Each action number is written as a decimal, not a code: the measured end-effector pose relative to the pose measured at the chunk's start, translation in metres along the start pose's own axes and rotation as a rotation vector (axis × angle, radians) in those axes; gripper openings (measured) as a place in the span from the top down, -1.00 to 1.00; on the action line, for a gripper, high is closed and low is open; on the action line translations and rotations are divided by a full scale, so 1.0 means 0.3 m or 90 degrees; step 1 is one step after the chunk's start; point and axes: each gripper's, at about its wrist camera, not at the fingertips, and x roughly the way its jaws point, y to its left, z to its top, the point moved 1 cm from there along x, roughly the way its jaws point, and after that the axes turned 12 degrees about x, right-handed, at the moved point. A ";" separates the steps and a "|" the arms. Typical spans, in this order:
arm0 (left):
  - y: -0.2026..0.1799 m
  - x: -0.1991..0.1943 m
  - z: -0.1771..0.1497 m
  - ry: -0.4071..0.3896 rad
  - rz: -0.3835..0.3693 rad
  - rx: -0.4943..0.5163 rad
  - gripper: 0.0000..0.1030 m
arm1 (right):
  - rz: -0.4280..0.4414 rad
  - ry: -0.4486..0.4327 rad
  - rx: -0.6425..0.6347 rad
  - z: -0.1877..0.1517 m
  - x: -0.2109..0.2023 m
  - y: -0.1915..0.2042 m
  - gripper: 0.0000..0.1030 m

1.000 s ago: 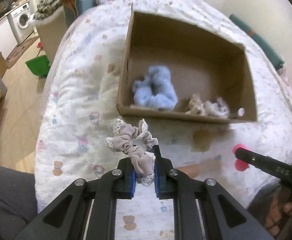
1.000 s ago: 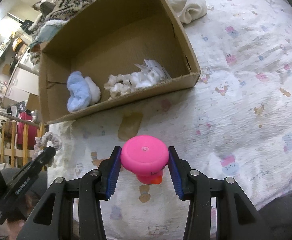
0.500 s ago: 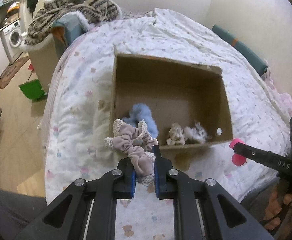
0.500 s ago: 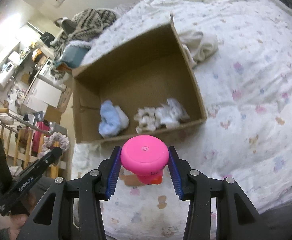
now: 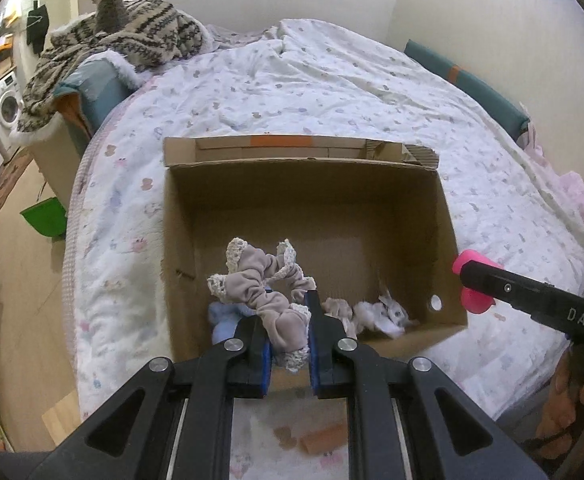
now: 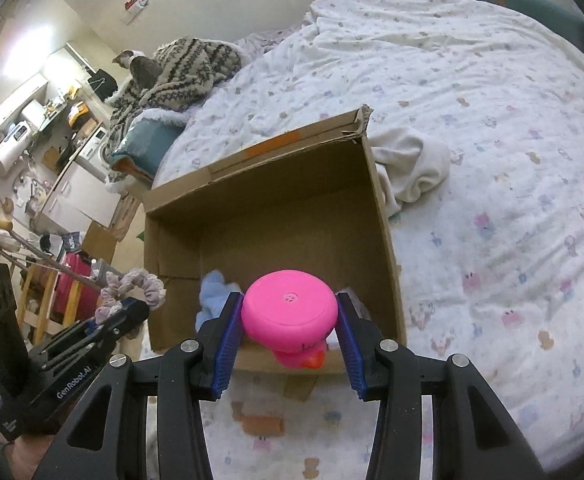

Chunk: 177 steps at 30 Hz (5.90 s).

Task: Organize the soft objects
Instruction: 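Carry the beige scrunchie and pink duck over the box with both tools, then open both tools to drop the scrunchie and duck into the box, then withdraw both open tools from the box toward the tan cylinder toy, then grasp the tan cylinder toy with the left tool while the right tool grasps a cream item, then carry the tan toy and cream item over the box with both tools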

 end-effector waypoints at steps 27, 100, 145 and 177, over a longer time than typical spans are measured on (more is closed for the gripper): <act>-0.030 0.269 -0.067 0.054 0.000 0.014 0.74 | -0.054 0.056 -0.030 -0.046 0.239 -0.057 0.07; -0.024 0.069 -0.228 0.039 0.009 -0.055 -0.29 | -0.044 -0.005 0.054 -0.129 0.028 -0.117 -0.50; -0.232 0.335 -0.439 0.218 -0.103 -0.074 0.85 | -0.033 0.199 0.122 -0.263 0.299 -0.132 -0.41; 0.017 0.126 -0.415 0.152 0.007 -0.106 0.85 | -0.027 0.178 0.031 -0.344 0.244 -0.024 0.84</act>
